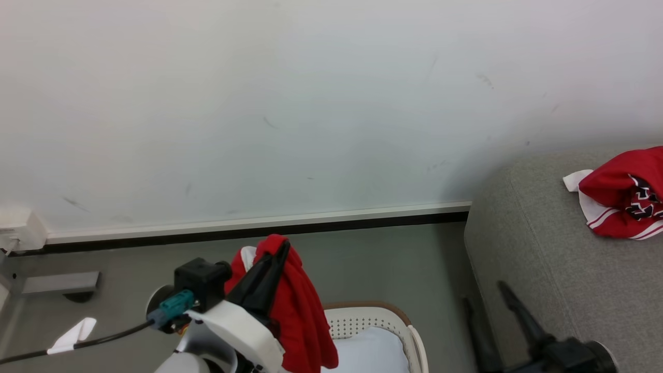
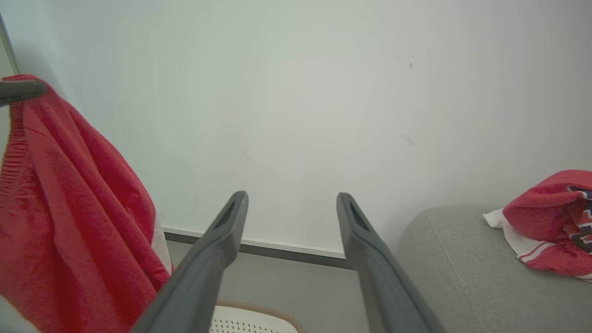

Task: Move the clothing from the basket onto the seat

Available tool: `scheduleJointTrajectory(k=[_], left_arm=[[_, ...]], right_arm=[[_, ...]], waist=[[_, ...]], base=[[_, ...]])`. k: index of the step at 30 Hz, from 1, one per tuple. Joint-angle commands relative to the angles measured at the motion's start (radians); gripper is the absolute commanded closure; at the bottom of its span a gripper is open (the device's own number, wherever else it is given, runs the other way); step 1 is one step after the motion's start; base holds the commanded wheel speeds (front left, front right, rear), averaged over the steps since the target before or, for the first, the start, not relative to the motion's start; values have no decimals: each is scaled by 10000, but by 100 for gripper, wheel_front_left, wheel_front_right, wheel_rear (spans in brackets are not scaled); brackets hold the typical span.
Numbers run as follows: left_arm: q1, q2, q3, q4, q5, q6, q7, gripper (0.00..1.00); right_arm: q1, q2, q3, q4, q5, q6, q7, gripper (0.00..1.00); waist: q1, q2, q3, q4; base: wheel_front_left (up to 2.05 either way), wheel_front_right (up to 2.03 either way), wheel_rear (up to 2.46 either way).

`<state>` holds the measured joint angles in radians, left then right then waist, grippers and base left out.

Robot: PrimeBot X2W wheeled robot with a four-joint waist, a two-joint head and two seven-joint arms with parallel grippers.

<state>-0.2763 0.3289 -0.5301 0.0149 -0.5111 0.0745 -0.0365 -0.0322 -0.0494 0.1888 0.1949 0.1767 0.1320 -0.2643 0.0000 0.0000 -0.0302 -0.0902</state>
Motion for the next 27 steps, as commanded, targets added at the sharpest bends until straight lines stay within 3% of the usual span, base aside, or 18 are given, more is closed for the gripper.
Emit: scheduleJointTrajectory(k=[1,14,26,27], left_arm=[[-4,60,-29,-135,55,14,21,100],[-634,-494,-703,-725,313,-104,271,100],[-670,-812,-1563,-1649,452,-313,682,100],[-659,-819,-1635,-1716,460,-325,728,100]], right_arm=[[-292,-22,388,-1,-48,-26,0,0],[-2192,-34,4206,767,412,-26,0,0],[-2967,-31,4432,1777,1141,-26,3,0],[-2967,-31,4488,1935,1315,-26,3,53]], waist=[[0,0,12,-8],[0,0,-21,198],[0,0,34,382],[0,0,33,405]], base=[[0,0,0],[0,0,0],[0,0,0],[0,0,0]])
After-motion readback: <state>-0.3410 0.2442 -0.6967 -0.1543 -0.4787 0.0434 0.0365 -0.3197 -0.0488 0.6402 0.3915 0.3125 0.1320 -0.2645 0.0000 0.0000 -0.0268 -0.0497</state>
